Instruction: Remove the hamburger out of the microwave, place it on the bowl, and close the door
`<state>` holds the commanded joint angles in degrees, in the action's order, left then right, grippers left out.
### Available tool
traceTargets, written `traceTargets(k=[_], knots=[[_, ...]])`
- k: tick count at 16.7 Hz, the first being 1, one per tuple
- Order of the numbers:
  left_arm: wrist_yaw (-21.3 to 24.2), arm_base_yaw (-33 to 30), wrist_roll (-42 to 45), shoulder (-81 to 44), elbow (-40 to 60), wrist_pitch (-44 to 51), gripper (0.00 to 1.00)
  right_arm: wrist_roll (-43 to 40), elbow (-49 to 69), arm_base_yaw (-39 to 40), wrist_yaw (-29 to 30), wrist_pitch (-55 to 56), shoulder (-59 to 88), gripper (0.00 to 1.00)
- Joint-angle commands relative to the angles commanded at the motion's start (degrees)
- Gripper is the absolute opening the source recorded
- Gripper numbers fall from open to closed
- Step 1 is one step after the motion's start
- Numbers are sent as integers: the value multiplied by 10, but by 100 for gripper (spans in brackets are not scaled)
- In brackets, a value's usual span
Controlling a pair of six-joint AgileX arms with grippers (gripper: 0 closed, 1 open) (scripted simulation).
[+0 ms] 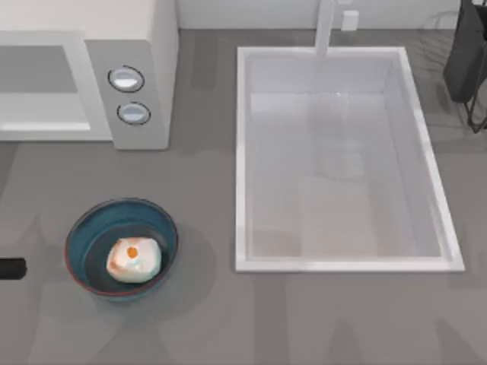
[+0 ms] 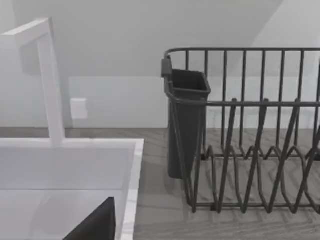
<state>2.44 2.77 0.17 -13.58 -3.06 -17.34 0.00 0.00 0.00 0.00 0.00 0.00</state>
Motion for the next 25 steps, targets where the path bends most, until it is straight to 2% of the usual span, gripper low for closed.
traceTargets(k=[4,6,12,14,17,22,25], knots=[[-75,-76,2,-74,-2,-78,0,0,0,0,0,0,0,100],[-99,-99,3,-96,-2,-100,0,0,0,0,0,0,0,100],[-92,-92,10,-110,9,-94,0,0,0,0,0,0,0,100],[-62,-61,40,-140,39,-64,0,0,0,0,0,0,0,100],[18,29,121,-231,130,12,0,0,0,0,0,0,0,100],[180,255,294,-478,389,200,0,0,0,0,0,0,0,100],[258,386,385,-640,564,330,0,0,0,0,0,0,0,100]])
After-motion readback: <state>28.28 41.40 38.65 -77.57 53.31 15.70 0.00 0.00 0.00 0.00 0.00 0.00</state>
